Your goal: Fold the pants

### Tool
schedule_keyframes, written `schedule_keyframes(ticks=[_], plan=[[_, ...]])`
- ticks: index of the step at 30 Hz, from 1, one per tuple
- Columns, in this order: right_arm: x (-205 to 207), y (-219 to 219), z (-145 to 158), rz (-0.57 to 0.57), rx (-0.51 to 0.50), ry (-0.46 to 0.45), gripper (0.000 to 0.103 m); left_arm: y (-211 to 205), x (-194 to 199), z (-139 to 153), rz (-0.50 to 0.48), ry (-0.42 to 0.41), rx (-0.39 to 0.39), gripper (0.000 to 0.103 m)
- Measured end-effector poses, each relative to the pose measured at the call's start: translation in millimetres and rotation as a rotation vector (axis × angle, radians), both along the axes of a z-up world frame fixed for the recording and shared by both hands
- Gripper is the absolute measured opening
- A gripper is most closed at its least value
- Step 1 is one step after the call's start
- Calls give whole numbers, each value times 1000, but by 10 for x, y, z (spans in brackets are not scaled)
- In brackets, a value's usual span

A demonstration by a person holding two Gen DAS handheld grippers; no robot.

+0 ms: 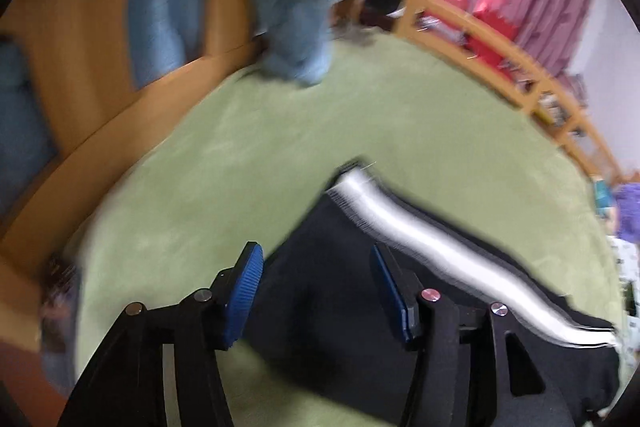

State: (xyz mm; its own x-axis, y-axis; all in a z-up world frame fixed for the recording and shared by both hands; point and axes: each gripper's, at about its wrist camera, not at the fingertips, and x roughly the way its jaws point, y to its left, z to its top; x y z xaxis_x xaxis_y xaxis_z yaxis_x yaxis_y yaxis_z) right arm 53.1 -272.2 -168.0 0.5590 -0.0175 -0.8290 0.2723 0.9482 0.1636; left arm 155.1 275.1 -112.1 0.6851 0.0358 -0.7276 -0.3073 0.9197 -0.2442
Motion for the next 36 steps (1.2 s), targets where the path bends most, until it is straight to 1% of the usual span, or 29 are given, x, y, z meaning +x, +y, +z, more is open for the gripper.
schedule_keyframes(ticks=[2,3,4,6,7,8,11,12,14,15,16,17,18,19,21,22,23,24,25,26,28,29,30,31,33,35,36], plan=[[35,-5,-23,2,3,1,50,-132,233,45,-45,-27,44,55],[43,-11,-29,3,3,2,50,-166,378,17,-57,-25,58,55],[53,-19,-36,2,4,1,50,-173,512,-29,-67,-8,44,55],[63,-55,-35,3,10,2,50,-133,730,-141,-76,24,-29,55],[63,-68,-28,2,10,0,50,-99,841,-197,-77,36,-51,55],[61,-82,-20,-5,8,-5,50,-68,896,-245,-76,39,-49,55],[118,-117,-8,-26,13,-3,50,-14,1070,-361,-72,52,4,53],[141,-119,-3,-28,15,-3,50,-50,1079,-378,-78,59,9,53],[209,-107,8,-25,18,-7,50,-41,1186,-504,-90,93,9,53],[249,-100,7,-24,18,-7,50,-54,1225,-554,-106,106,-3,48],[283,-92,2,-22,20,-7,50,-62,1248,-598,-120,119,-17,43],[319,-81,-7,-21,24,-5,50,-73,1265,-603,-117,124,-4,26],[346,-71,-21,-19,27,-2,50,-78,1267,-593,-116,111,15,14],[369,-49,-35,-17,29,-1,50,-59,1259,-553,-128,77,10,11],[404,-25,-58,-14,29,3,50,18,1235,-422,-111,18,2,11],[413,-15,-66,-13,28,6,50,45,1241,-365,-106,3,3,11],[423,10,-76,-10,27,9,50,93,1267,-339,-95,2,14,7],[426,24,-77,-5,26,10,50,111,1292,-371,-53,31,63,2],[427,43,-78,0,18,11,50,124,1326,-452,11,70,150,2],[423,70,-82,6,1,14,50,149,1352,-546,26,94,173,2],[395,62,-93,11,-22,17,50,178,1334,-652,-58,114,56,2],[382,63,-93,14,-28,23,50,184,1294,-634,-43,111,61,2],[359,48,-90,16,-27,25,50,167,1231,-579,-25,91,83,2],[335,28,-81,10,-22,22,50,144,1191,-532,-33,82,80,2],[287,-4,-67,1,-17,20,50,66,1127,-467,-72,84,41,2],[219,-54,-46,-2,-24,18,50,-41,1045,-391,-84,86,54,3],[189,-81,-38,-4,-30,17,50,-119,983,-337,-94,80,62,5]])
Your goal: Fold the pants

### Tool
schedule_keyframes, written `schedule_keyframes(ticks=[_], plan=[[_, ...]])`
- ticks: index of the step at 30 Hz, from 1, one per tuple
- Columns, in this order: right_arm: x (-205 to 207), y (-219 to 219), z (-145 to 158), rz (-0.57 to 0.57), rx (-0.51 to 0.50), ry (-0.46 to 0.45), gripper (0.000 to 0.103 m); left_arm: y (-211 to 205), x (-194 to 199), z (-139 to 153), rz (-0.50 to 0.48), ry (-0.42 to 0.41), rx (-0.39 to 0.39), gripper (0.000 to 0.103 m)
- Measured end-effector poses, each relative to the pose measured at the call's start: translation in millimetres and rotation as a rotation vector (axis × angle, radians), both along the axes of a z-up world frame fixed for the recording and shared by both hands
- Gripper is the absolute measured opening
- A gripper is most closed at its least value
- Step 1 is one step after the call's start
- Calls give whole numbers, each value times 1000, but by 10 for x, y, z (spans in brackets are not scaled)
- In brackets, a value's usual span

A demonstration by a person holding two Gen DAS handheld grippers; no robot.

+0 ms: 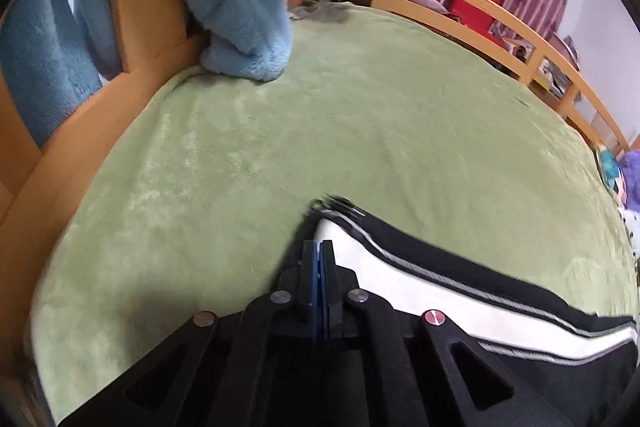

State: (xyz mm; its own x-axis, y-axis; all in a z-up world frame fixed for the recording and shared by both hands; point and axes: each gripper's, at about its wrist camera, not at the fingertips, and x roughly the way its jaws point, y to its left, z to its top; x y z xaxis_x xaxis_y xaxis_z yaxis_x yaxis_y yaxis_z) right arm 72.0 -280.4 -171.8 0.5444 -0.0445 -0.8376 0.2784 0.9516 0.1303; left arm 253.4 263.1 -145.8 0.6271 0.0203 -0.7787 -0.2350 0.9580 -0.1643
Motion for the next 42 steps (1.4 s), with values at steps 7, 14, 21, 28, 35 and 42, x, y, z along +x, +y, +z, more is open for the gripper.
schedule_keyframes(ticks=[7,14,21,28,35,42], plan=[[-503,-619,280,-100,-17,-68,59,-662,-505,253,-134,-43,-113,60],[-1067,-1754,394,-295,-76,-140,79,-1757,-935,-23,-277,63,-189,60],[-1004,-2863,0,-373,265,-219,79,-2346,-1312,-201,-266,100,-172,60],[-512,-3158,-669,-360,552,-170,77,-2818,-1260,-359,-286,150,-154,60],[-439,-3128,-190,-225,355,-224,28,-3020,-1264,-483,-285,167,-29,65],[-63,-3137,-277,-126,163,-154,31,-3087,-1304,-456,-286,144,-16,65]])
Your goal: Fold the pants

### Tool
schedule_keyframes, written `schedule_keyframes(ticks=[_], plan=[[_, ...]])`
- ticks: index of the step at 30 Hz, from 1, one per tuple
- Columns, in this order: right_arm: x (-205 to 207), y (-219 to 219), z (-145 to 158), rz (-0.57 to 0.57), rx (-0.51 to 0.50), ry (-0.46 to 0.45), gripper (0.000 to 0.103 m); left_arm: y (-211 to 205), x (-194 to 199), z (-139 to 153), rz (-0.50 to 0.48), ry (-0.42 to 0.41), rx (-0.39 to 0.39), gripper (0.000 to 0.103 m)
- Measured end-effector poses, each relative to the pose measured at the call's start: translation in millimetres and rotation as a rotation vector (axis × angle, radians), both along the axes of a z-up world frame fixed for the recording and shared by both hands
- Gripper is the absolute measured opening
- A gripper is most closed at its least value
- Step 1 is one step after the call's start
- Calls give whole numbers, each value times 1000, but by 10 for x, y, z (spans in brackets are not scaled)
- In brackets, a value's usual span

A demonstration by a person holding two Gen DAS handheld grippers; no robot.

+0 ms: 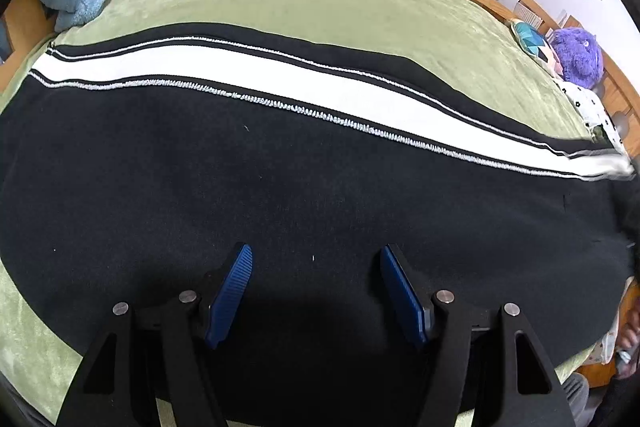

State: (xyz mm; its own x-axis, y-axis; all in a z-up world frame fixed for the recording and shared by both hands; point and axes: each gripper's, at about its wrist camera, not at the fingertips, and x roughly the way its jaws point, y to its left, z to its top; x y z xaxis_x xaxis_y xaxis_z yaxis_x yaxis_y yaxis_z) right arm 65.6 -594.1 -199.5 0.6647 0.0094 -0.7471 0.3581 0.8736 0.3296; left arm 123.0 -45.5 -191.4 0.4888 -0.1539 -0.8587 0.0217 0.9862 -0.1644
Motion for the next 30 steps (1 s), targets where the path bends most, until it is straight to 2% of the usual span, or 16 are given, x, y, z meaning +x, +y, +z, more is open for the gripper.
schedule_keyframes(ticks=[1,2,3,4,6,9,12,15,17,18,20,22,24,26,29,30], plan=[[51,-49,-175,-12,38,65,39,-11,-19,17,-8,0,0,65],[48,-85,-293,-25,80,90,42,-22,-34,38,-18,-1,-6,65],[-27,-103,-277,-37,93,56,44,-16,-53,65,-29,-4,-18,65],[-103,-77,-187,-51,60,47,54,8,-67,92,-32,-7,-31,65],[-274,26,7,-106,-52,48,61,75,-104,133,-33,-11,-58,65],[-510,329,312,-95,-104,-18,62,46,-163,215,-87,-38,-124,65],[-459,886,434,50,-88,-59,62,-85,-217,230,-152,-65,-174,65],[-315,1501,331,261,-54,-87,61,-134,-207,137,-157,-29,-165,65],[-172,1900,146,353,-107,-42,61,-93,-252,170,-173,-43,-191,65],[-68,2063,-22,375,-167,10,61,-82,-274,195,-179,-51,-200,65],[75,2161,-295,336,-203,78,62,-67,-300,231,-213,-48,-216,65],[110,2181,-241,310,-200,51,62,-47,-307,244,-231,-48,-209,65],[112,2076,-128,282,-103,53,59,-38,-323,271,-259,-66,-238,65],[-2,1995,-6,247,-12,8,58,-153,-317,286,-301,-65,-278,65],[-98,1993,50,217,-60,9,58,-498,-289,228,-375,-36,-355,66],[-144,2017,80,201,-86,10,58,-665,-279,154,-402,-6,-338,66]])
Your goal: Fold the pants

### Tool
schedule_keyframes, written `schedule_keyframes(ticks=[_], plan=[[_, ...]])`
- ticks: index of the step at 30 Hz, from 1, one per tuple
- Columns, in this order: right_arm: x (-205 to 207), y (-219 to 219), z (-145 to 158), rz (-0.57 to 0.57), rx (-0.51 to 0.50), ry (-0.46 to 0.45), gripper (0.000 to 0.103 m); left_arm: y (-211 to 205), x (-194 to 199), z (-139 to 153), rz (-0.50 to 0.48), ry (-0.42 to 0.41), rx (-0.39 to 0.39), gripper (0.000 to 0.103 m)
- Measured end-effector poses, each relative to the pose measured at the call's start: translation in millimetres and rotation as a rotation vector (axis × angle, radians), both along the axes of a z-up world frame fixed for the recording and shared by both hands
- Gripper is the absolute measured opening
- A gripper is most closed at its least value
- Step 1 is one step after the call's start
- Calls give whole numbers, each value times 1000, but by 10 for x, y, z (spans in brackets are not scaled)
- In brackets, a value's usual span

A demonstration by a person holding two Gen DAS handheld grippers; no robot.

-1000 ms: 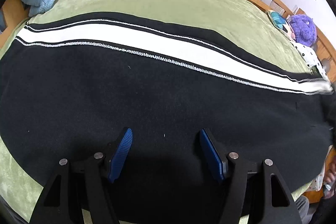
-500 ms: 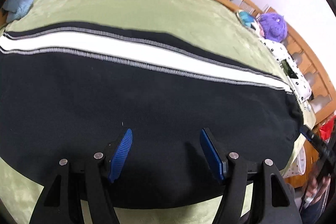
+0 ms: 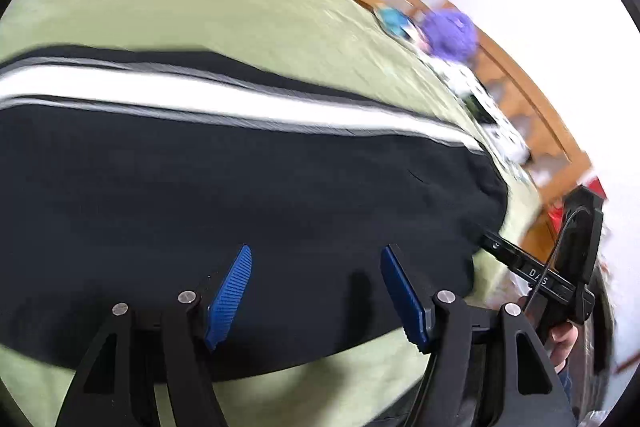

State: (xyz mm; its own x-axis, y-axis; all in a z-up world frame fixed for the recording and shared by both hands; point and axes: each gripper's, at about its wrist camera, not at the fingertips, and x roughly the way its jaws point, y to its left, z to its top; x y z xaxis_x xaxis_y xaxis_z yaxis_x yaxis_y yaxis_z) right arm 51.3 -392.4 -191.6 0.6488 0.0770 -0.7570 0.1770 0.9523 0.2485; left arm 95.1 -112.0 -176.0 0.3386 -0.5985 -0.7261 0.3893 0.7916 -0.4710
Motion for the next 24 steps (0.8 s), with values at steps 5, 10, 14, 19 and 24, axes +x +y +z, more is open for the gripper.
schedule_keyframes(ticks=[5,10,14,19,24], plan=[[-291,-161,0,-93,15,42,58,-172,-14,-232,115,-199,384,65],[-551,-349,-91,-143,28,80,64,406,225,-131,237,-120,345,63],[-479,-598,-247,-224,88,89,65,694,111,-54,273,-96,351,63],[-370,-1027,-440,-330,255,34,65,961,-52,-33,285,-79,281,67],[-236,-1018,-280,-247,250,-64,7,946,23,-88,308,-58,327,68]])
